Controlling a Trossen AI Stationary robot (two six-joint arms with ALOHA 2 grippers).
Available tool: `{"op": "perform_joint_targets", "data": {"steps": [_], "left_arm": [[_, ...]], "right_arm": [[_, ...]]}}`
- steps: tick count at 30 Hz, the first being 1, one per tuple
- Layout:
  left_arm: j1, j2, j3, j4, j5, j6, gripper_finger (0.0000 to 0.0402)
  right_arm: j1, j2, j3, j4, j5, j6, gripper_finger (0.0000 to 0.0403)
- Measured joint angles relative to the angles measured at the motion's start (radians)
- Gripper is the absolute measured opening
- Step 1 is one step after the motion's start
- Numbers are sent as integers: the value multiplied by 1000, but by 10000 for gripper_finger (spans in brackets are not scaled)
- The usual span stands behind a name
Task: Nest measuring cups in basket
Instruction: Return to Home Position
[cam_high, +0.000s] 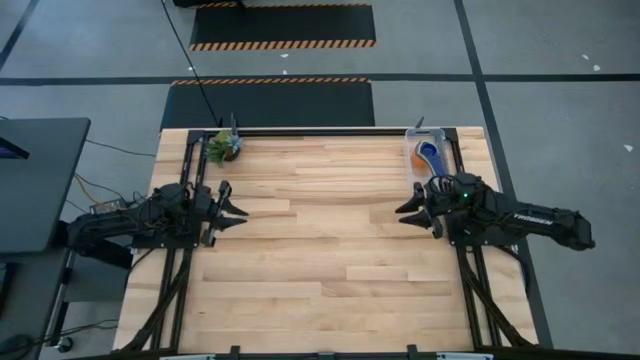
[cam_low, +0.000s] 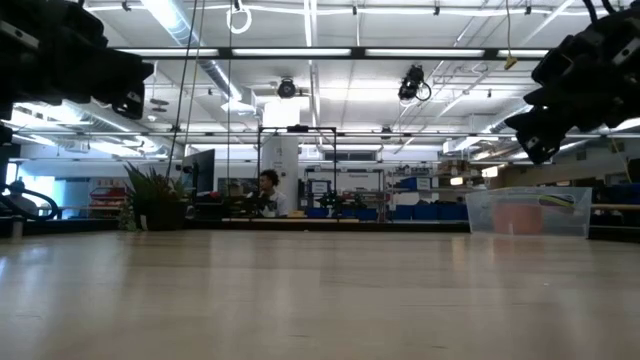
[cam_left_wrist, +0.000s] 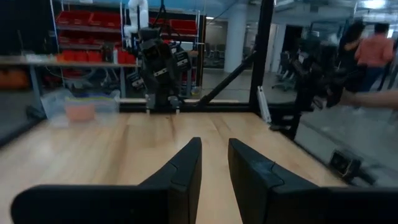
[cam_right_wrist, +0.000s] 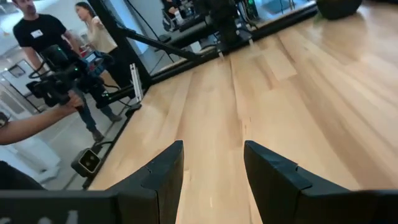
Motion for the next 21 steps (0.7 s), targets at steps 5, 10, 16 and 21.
{"op": "perform_joint_targets", "data": {"steps": [5, 10, 16, 21], "left_arm": [[0, 0, 0, 2, 4, -146, 87], [0, 0, -1, 23, 12, -117, 87], [0, 0, -1, 31, 121, -13, 87], [0, 0, -1, 34, 143, 10, 87]], "right_arm": [[21, 9, -2, 29, -3, 34, 175], [39, 8, -2, 103, -61, -95, 175], [61, 8, -2, 164, -242, -273, 175], [68, 8, -2, 164, -266, -294, 175]]}}
